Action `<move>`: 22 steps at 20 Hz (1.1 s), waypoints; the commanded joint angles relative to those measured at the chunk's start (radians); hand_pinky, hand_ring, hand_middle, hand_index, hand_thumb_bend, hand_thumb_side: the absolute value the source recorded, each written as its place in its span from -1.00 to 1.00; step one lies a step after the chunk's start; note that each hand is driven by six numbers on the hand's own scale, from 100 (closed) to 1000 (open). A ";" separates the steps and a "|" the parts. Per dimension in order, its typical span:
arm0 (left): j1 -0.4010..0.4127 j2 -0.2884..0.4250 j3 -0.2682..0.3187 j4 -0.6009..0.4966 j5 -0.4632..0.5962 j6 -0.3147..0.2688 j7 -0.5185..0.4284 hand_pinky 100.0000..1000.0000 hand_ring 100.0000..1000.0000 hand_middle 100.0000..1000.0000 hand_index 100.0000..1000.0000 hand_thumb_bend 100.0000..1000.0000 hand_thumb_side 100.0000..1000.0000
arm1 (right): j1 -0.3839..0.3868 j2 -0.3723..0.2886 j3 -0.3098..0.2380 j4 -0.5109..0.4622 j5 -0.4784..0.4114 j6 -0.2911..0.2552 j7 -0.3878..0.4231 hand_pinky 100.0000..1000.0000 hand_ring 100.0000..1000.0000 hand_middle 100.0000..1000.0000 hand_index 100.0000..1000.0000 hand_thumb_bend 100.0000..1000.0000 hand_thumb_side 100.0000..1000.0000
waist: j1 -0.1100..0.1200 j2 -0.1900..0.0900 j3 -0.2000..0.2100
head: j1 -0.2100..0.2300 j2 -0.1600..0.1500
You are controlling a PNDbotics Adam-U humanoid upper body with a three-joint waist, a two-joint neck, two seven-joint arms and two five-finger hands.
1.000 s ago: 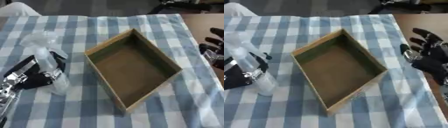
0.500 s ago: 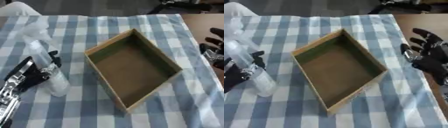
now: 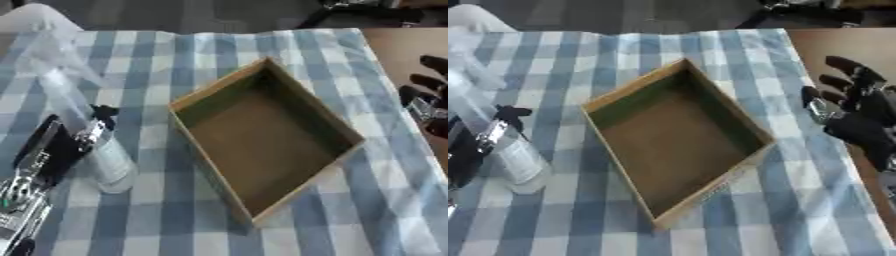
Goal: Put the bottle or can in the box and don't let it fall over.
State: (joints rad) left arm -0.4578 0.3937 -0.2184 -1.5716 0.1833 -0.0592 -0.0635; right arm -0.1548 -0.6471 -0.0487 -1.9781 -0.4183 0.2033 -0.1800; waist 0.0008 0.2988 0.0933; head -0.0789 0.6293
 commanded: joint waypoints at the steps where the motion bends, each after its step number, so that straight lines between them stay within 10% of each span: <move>1: 0.000 0.014 -0.014 0.012 -0.019 -0.045 -0.019 -0.59 0.59 -0.76 -0.97 -1.00 -0.07 | -0.008 -0.019 -0.012 -0.022 -0.004 -0.004 0.001 0.88 0.90 1.00 0.76 -0.75 -0.94 | -0.004 -0.009 0.000 | 0.003 -0.012; 5: -0.004 0.022 -0.012 0.003 -0.053 -0.080 -0.050 -0.73 0.40 -0.44 -0.75 -1.00 -0.21 | -0.007 -0.019 -0.012 -0.022 -0.005 -0.005 0.003 0.88 0.89 1.00 0.75 -0.76 -0.94 | -0.003 -0.010 0.000 | 0.003 -0.012; 10: -0.010 0.024 -0.010 -0.021 -0.078 -0.095 -0.058 -1.00 -0.01 -0.98 -0.85 -1.00 -0.24 | -0.007 -0.019 -0.012 -0.022 -0.006 -0.006 0.004 0.87 0.89 1.00 0.75 -0.77 -0.93 | -0.002 -0.011 -0.002 | 0.003 -0.015; 22: -0.013 0.032 -0.007 -0.072 -0.058 -0.124 -0.083 -1.00 -0.02 -1.00 -1.00 -1.00 -0.04 | -0.006 -0.021 -0.012 -0.022 -0.008 -0.006 0.005 0.87 0.88 1.00 0.75 -0.77 -0.93 | 0.002 -0.013 -0.004 | -0.001 -0.016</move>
State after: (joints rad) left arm -0.4583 0.3957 -0.2315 -1.6169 0.1190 -0.1781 -0.1476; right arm -0.1549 -0.6471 -0.0488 -1.9781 -0.4199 0.2001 -0.1766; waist 0.0029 0.3002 0.0903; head -0.0782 0.6289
